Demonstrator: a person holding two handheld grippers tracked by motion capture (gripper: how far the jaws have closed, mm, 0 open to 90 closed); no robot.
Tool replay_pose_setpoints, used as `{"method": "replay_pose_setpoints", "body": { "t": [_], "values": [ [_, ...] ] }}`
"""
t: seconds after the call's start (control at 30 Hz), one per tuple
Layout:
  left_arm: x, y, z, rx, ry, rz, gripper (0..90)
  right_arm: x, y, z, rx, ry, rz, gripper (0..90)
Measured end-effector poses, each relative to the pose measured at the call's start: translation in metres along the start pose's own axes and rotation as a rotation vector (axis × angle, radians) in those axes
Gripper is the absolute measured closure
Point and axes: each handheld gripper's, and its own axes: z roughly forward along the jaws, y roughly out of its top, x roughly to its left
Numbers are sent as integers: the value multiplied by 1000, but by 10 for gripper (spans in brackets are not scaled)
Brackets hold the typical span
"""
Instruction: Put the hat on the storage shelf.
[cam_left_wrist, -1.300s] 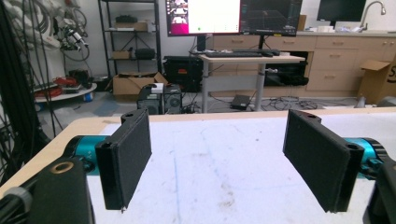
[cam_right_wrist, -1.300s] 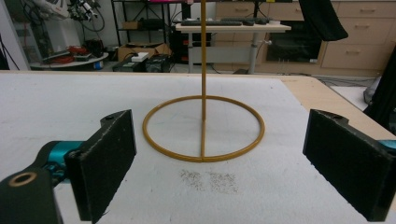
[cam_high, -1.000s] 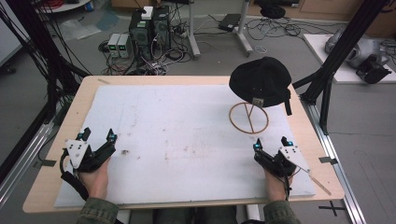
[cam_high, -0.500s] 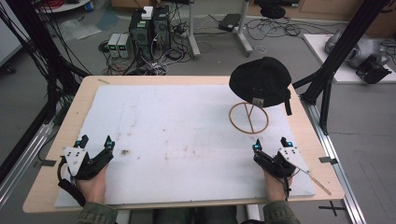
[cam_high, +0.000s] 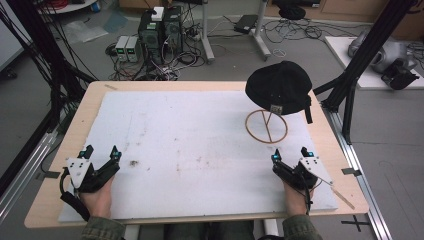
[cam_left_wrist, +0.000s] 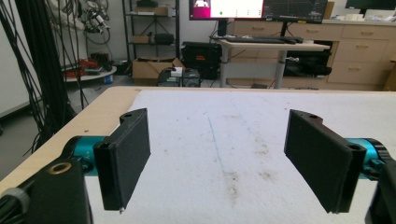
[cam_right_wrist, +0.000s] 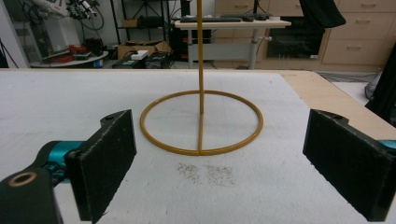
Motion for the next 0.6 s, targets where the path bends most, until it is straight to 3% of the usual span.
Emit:
{"method": "replay_pose_setpoints", "body": {
  "t": [0.43, 0.6],
  "values": [
    [-5, 3, 1, -10, -14, 1, 231, -2, 1, -4, -11, -4, -9, 86],
    [-5, 3, 2, -16, -18, -23, 231, -5, 0, -6, -6, -9, 0, 86]
  ]
}}
